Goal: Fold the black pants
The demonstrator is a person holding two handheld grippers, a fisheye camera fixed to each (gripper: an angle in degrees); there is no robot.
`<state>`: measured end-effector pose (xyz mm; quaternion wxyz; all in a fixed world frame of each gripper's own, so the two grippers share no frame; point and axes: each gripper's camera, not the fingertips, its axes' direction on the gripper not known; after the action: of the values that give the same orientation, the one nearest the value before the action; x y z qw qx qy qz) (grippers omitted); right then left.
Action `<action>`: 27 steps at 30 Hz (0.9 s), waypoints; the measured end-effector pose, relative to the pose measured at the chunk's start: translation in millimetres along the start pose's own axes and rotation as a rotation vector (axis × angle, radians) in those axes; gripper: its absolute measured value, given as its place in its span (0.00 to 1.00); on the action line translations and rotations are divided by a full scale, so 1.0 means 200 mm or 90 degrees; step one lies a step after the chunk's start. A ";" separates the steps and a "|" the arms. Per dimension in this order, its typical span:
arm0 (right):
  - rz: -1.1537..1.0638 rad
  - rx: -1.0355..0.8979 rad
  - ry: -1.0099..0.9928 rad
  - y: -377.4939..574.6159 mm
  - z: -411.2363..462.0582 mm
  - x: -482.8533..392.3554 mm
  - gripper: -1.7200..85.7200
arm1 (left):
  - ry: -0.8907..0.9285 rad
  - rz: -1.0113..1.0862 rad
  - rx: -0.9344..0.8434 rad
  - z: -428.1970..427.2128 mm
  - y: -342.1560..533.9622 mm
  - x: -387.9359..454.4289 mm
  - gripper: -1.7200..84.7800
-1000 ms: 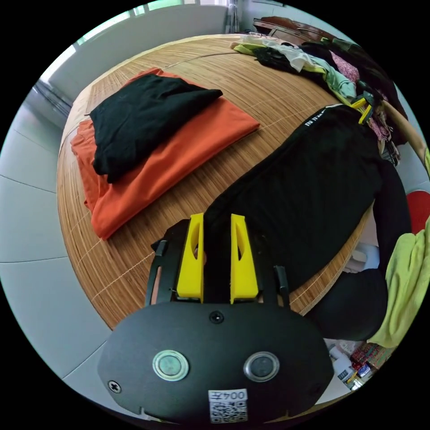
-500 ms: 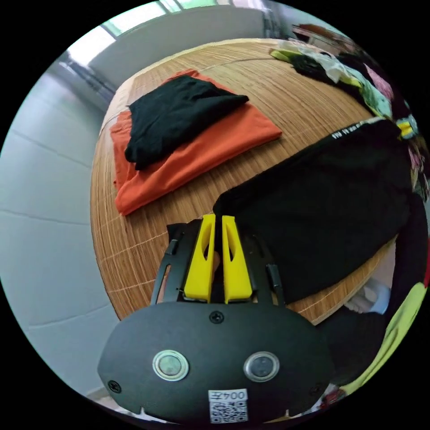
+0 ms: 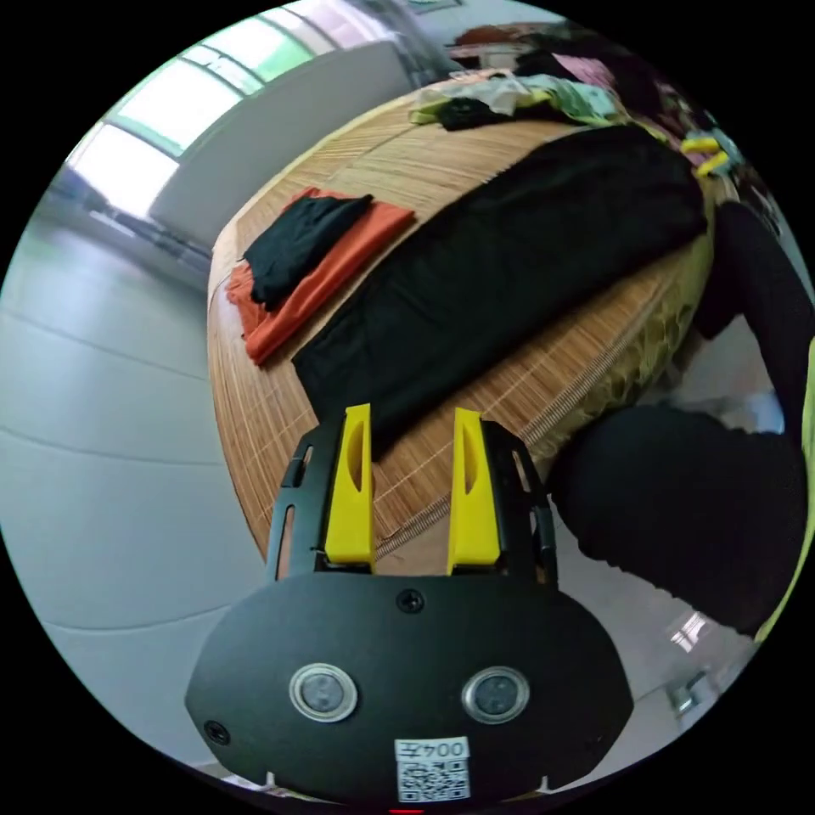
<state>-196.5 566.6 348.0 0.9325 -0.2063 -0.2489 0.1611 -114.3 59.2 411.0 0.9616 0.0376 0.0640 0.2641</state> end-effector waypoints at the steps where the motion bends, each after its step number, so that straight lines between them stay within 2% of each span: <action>1: -0.032 -0.018 0.004 -0.02 0.01 -0.03 0.19 | 0.003 0.030 -0.017 0.02 -0.03 0.02 0.18; 5: -0.102 -0.075 0.011 -0.10 0.06 -0.06 0.19 | 0.019 0.066 -0.036 0.07 -0.09 0.01 0.17; 10: -0.145 -0.117 -0.038 -0.17 0.12 -0.05 0.19 | 0.096 0.074 -0.054 0.15 -0.12 -0.11 0.17; 19: -0.167 -0.136 -0.068 -0.20 0.19 -0.04 0.18 | 0.198 0.012 -0.040 0.28 -0.08 -0.27 0.13; 23: -0.191 -0.121 -0.002 -0.15 0.14 -0.15 0.18 | 0.149 -0.015 -0.001 0.28 -0.03 -0.19 0.07; 27: -0.224 -0.104 0.058 -0.09 0.09 -0.27 0.20 | 0.080 -0.022 0.009 0.27 0.04 -0.10 0.05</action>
<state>-247.3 535.9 349.5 0.9367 -0.2414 -0.2511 -0.0346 -127.3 54.4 468.0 0.9599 0.0264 0.1269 0.2486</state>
